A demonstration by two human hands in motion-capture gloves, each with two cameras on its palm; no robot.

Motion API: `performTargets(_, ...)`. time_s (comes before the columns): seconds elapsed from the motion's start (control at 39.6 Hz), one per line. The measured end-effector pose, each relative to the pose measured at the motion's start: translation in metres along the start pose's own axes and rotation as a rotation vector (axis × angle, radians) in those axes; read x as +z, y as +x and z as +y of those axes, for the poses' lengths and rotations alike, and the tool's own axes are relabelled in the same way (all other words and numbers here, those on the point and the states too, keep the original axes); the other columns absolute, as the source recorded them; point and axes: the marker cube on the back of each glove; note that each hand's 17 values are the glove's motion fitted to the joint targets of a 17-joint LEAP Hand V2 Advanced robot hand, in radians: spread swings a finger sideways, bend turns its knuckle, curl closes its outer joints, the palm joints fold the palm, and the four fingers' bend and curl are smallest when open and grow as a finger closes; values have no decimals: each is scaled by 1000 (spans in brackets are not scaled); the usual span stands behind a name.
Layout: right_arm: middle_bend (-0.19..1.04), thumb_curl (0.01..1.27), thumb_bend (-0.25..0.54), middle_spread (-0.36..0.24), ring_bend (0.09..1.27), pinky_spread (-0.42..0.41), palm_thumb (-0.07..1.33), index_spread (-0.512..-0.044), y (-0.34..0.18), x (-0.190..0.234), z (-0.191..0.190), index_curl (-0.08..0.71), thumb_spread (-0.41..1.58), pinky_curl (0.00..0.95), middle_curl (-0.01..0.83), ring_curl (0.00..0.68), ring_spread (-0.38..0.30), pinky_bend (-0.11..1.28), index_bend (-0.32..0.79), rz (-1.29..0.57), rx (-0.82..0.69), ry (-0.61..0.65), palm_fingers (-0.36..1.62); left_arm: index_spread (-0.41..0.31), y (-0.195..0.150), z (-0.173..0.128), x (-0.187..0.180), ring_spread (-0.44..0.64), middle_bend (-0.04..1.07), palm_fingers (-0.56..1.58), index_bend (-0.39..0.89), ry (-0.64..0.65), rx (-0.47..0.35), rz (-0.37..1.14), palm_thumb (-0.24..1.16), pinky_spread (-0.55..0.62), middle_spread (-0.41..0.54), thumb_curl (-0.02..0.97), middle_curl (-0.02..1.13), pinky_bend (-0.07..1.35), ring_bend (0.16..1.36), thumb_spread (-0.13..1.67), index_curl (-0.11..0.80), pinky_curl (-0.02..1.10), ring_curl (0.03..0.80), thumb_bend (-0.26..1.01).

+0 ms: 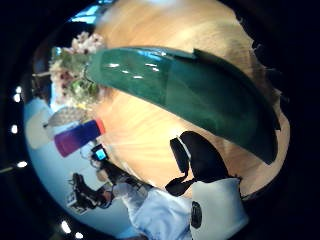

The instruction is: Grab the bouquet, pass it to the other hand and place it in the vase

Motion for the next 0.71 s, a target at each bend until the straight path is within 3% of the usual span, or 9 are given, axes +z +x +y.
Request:
performTargets(0.1,373,325,-6,-10,696,92,618,-146,-3,4,5,71,1001,365,418,384,-72,738,60,32,-7,-47,646,-55,-1,0,1,255,162,386,162,-4,2,-3,188,270,98,244,284,396,480,1191,342,343,281,-17)
performTargets(0.33,401,362,26,-51,657,20,789,-172,-3,4,-1,108,981,352,431,380,-121,691,103,112,51,27,758,-55,-2,2,-3,259,163,383,163,0,7,-5,187,270,104,247,286,397,475,1191,346,346,281,-17)
performTargets(0.53,390,415,67,-89,668,-173,970,-198,-17,8,-3,212,920,336,445,397,-181,604,216,72,-12,22,1216,-55,-2,1,-1,261,163,383,162,-9,13,-7,187,270,106,249,288,396,473,1191,348,348,282,-17)
performTargets(0.71,414,486,28,-90,647,-261,1018,-201,-14,7,-8,298,752,355,478,427,-190,573,267,6,-4,7,1296,-55,-4,2,-5,262,162,384,164,-12,4,-3,186,270,106,250,289,395,472,1191,350,349,283,-17)
